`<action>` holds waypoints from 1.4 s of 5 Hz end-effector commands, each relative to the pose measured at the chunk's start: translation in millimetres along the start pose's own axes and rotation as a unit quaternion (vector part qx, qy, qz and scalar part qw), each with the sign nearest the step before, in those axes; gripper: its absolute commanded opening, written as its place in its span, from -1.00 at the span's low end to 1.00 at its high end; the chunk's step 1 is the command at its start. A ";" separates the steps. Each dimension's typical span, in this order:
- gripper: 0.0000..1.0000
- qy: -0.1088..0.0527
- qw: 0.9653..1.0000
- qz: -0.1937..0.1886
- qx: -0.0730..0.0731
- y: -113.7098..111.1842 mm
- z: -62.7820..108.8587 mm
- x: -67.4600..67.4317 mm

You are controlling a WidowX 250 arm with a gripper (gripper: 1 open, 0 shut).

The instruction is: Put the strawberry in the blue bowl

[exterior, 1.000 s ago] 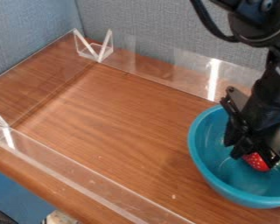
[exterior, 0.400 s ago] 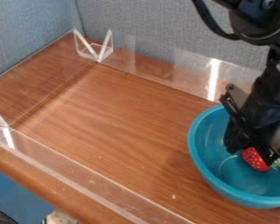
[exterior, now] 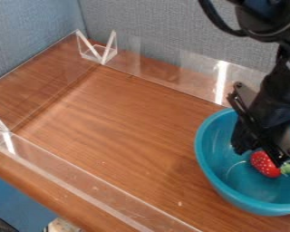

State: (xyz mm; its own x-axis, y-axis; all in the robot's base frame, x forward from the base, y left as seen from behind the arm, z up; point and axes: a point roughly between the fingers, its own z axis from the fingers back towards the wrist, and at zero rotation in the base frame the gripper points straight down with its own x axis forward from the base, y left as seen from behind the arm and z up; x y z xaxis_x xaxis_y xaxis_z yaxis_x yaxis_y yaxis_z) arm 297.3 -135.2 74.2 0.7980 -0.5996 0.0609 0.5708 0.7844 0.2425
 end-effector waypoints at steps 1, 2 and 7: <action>-1.00 -0.047 0.999 0.011 0.013 10.4 30.0 9.1; -1.00 -0.048 0.999 0.008 0.020 11.4 33.7 8.4; -1.00 -0.057 0.997 -0.004 0.053 13.5 57.4 4.4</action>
State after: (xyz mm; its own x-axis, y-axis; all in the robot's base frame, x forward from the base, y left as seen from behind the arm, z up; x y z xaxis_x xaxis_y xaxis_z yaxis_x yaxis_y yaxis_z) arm 292.5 -130.1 102.6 0.7804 -0.6216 0.0671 0.5696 0.7512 0.3336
